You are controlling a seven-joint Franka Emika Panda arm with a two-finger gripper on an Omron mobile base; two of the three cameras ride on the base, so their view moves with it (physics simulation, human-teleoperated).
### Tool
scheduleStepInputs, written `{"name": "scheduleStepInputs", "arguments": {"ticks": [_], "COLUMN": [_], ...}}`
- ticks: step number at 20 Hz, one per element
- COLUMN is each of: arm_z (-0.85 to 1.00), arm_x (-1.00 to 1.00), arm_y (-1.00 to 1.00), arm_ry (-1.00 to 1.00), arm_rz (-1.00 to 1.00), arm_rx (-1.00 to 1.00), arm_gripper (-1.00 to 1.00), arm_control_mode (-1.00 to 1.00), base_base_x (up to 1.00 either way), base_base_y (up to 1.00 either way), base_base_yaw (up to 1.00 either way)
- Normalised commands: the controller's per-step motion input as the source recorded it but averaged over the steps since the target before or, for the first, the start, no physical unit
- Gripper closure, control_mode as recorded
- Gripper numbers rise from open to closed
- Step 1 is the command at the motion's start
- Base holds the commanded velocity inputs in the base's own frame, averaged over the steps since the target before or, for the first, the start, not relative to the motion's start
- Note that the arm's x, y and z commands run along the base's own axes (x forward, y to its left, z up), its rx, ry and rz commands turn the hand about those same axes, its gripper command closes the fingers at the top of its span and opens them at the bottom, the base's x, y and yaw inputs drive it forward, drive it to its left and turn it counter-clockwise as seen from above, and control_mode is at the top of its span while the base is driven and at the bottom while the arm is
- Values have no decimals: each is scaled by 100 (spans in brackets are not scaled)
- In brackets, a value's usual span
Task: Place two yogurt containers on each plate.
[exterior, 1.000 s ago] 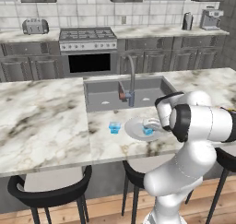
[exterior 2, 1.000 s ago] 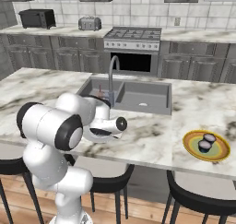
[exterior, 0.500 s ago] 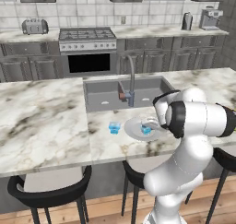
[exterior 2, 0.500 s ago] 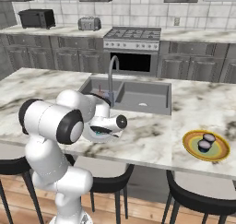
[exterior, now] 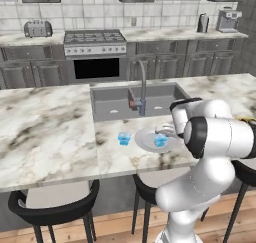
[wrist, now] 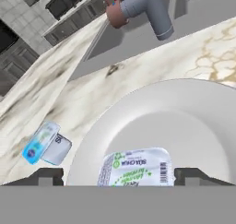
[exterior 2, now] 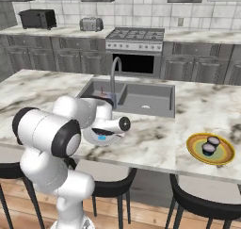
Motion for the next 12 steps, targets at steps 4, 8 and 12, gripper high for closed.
{"name": "scheduleStepInputs", "arguments": {"ticks": [4,8,12], "arm_z": [56,97,100], "arm_x": [-14,-3,-12], "arm_y": [1,18,18], "arm_ry": [-11,4,26], "arm_rz": [-1,0,0], "arm_rx": [-2,-10,-13], "arm_gripper": [-100,-100,-100], "arm_control_mode": [-100,-100,-100], "base_base_x": [0,0,0], "base_base_y": [0,0,0], "base_base_yaw": [0,0,0]}}
